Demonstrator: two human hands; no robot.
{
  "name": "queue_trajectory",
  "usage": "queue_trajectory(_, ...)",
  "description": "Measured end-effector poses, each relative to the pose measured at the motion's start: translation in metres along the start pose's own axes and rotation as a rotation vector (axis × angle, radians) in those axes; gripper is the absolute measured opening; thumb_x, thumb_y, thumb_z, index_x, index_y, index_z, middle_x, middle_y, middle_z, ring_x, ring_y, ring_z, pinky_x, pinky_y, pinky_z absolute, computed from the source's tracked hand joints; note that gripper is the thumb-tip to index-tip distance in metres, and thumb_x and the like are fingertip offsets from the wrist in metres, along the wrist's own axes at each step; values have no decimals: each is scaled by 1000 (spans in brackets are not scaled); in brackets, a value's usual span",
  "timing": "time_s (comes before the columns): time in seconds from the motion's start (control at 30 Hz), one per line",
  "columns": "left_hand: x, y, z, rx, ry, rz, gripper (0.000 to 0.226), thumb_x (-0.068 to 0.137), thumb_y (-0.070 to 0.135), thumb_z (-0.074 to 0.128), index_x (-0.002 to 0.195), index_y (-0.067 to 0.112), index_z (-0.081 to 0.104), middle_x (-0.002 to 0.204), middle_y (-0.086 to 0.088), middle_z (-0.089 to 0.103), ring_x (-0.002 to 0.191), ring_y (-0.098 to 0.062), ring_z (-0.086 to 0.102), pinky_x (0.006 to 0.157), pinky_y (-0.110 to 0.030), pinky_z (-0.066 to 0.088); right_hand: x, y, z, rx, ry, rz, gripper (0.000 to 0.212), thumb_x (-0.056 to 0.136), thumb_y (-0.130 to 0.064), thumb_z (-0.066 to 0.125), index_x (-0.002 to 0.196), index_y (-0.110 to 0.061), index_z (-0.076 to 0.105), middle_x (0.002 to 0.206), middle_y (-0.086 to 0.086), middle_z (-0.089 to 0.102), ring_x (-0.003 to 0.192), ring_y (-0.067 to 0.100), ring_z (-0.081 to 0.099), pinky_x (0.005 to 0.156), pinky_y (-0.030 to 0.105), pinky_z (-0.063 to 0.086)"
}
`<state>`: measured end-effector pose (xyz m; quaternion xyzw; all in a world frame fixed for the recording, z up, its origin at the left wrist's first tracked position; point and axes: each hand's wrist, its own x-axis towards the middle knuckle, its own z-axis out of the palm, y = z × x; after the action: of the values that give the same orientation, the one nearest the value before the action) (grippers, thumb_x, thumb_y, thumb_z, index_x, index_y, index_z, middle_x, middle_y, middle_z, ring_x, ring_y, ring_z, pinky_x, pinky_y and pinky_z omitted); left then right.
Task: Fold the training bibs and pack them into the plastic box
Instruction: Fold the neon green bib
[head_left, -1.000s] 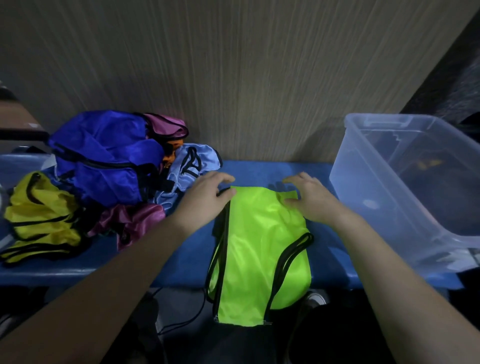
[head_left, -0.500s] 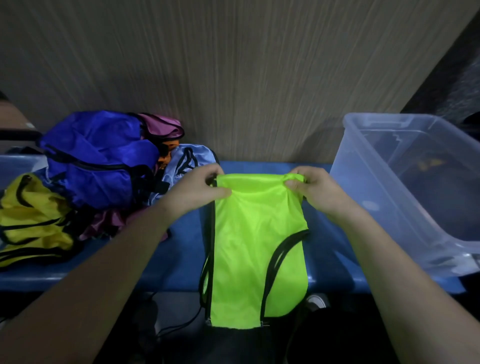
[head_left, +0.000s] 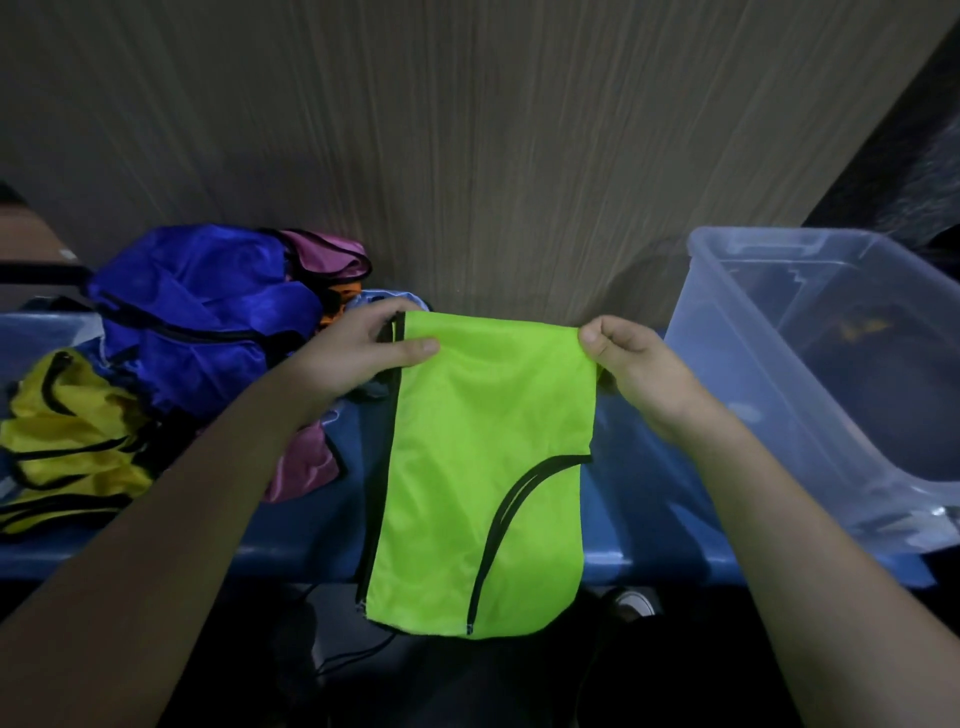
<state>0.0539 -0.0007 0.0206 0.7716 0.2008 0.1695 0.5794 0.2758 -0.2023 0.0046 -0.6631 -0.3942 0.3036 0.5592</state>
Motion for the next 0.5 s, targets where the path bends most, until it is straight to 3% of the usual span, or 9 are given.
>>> queue_trajectory(0.1, 1, -5, -4, 46, 13, 13, 19, 89, 11, 72, 105, 17, 64, 89, 13, 71, 88, -8, 68, 83, -34, 53, 1, -1, -5, -82, -91, 2, 20, 93, -11, 66, 86, -14, 48, 64, -11, 55, 62, 6, 53, 60, 24, 47)
queue_trajectory(0.23, 3, -10, -7, 61, 35, 50, 21, 88, 7, 72, 104, 19, 64, 87, 18, 68, 87, -1, 66, 78, -24, 55, 2, 4, -4, -292, -218, 74, 30, 77, -7, 84, 92, -16, 59, 71, 1, 62, 64, 19, 58, 59, 37, 48)
queue_trajectory(0.3, 4, -11, -8, 97, 48, 52, 24, 87, 7, 74, 106, 19, 65, 91, 14, 67, 88, 0, 64, 80, -22, 55, 4, 6, -3, -333, -146, 61, 19, 80, -9, 82, 82, -20, 66, 66, -5, 62, 61, 13, 56, 60, 34, 46)
queue_trajectory(0.4, 6, -14, -8, 241, 97, 72, 27, 85, 10, 78, 108, 21, 67, 98, 14, 67, 90, 7, 62, 81, -13, 48, 10, 7, -2, -317, 28, 21, 21, 83, -10, 79, 69, -23, 69, 61, -12, 64, 58, 5, 56, 62, 28, 46)
queue_trajectory(0.5, 14, -16, -5, 305, 189, 13, 34, 82, 18, 81, 112, 27, 68, 99, 17, 69, 88, 6, 63, 79, -16, 49, 15, 7, 4, -259, 93, 53, 17, 88, -5, 73, 75, -13, 66, 51, -11, 54, 43, 6, 47, 43, 21, 39)
